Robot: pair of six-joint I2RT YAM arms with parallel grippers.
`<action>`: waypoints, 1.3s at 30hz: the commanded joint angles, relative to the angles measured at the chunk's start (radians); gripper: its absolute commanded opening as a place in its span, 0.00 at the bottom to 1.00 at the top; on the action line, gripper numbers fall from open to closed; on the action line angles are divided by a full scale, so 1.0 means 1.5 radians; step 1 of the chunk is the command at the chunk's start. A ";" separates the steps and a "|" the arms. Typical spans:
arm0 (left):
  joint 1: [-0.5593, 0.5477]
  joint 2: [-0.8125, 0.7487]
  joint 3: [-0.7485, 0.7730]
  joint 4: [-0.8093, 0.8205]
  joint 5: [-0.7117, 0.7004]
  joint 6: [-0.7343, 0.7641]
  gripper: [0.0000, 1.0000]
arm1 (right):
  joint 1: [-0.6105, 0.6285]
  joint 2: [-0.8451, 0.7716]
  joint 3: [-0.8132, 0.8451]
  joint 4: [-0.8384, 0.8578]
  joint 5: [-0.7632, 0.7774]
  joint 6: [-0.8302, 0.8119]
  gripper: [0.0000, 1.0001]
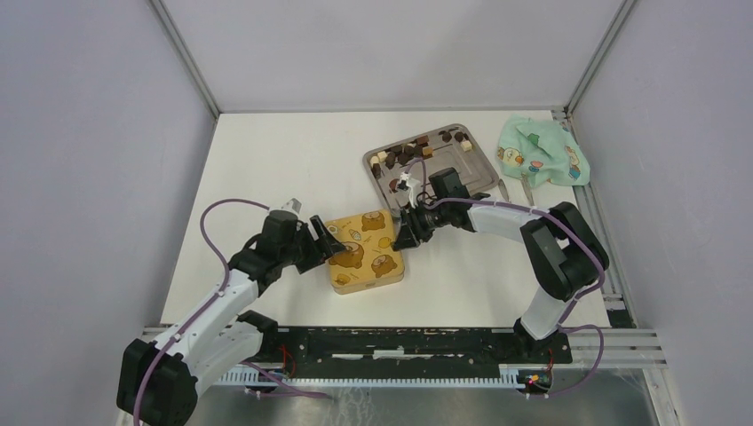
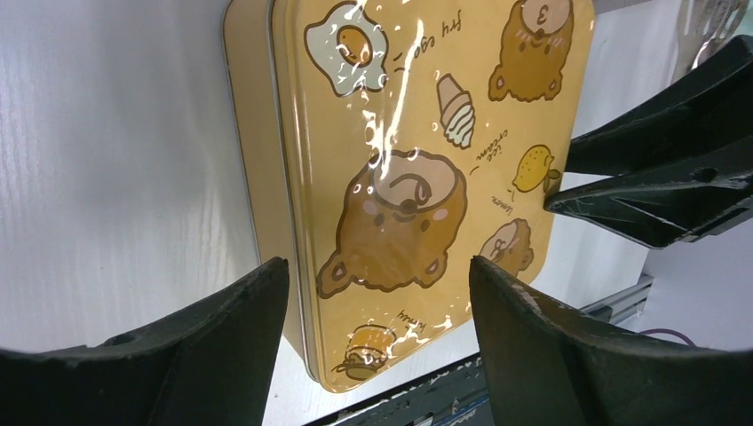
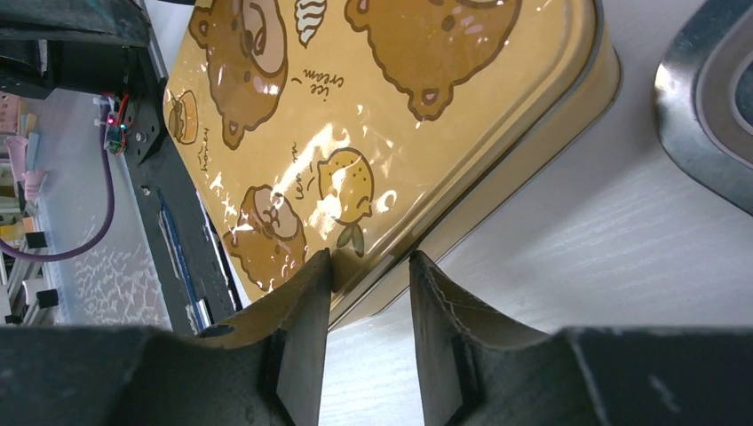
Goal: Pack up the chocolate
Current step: Close the box lid on the packing box.
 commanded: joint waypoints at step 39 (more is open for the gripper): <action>-0.016 0.077 0.180 -0.100 -0.198 0.090 0.71 | -0.010 0.094 0.194 -0.161 0.094 -0.168 0.44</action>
